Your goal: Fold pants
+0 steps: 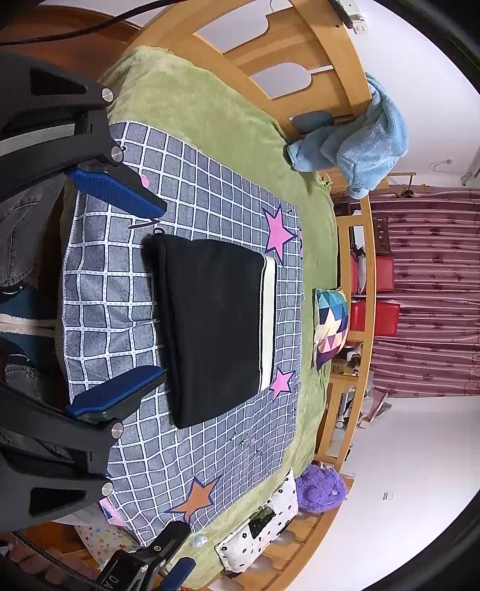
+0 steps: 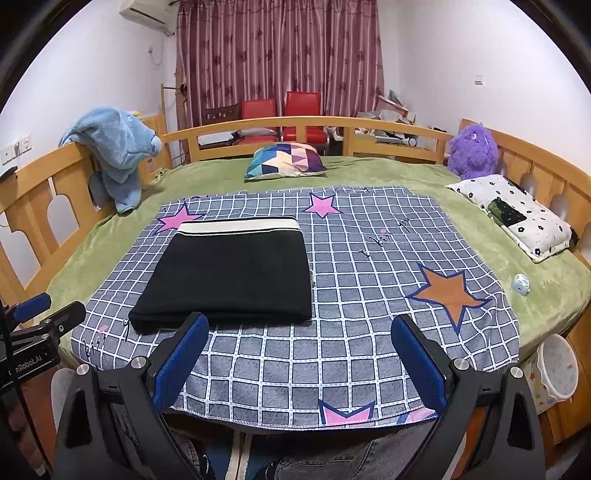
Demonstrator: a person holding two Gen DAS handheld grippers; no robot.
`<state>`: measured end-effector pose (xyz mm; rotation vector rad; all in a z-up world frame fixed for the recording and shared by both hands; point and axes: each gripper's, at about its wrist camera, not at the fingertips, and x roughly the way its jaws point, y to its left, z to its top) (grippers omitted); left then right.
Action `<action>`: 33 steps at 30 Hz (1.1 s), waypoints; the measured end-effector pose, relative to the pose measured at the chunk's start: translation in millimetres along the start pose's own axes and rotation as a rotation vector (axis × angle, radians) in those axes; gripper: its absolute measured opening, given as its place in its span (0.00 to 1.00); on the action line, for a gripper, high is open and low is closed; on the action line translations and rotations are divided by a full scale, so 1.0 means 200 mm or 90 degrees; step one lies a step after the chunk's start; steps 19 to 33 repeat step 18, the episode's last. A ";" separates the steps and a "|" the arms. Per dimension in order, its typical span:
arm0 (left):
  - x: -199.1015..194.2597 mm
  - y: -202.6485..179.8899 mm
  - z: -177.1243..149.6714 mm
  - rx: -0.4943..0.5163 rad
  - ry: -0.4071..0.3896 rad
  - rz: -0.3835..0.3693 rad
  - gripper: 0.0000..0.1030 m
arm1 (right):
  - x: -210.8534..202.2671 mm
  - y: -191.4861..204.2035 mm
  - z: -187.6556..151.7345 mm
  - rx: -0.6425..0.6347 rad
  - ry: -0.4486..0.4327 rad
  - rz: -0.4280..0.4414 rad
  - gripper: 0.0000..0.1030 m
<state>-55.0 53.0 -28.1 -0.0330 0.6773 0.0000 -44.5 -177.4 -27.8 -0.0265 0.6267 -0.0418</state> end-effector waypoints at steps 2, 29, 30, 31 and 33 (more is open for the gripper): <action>0.00 0.00 0.00 0.000 0.000 0.000 0.79 | 0.00 0.00 0.00 0.001 0.000 -0.001 0.95; -0.01 0.01 0.00 -0.001 0.000 -0.002 0.79 | -0.02 0.01 0.00 0.000 -0.004 0.000 0.95; -0.01 0.01 0.00 -0.001 0.000 -0.002 0.79 | -0.02 0.01 0.00 0.000 -0.004 0.000 0.95; -0.01 0.01 0.00 -0.001 0.000 -0.002 0.79 | -0.02 0.01 0.00 0.000 -0.004 0.000 0.95; -0.01 0.01 0.00 -0.001 0.000 -0.002 0.79 | -0.02 0.01 0.00 0.000 -0.004 0.000 0.95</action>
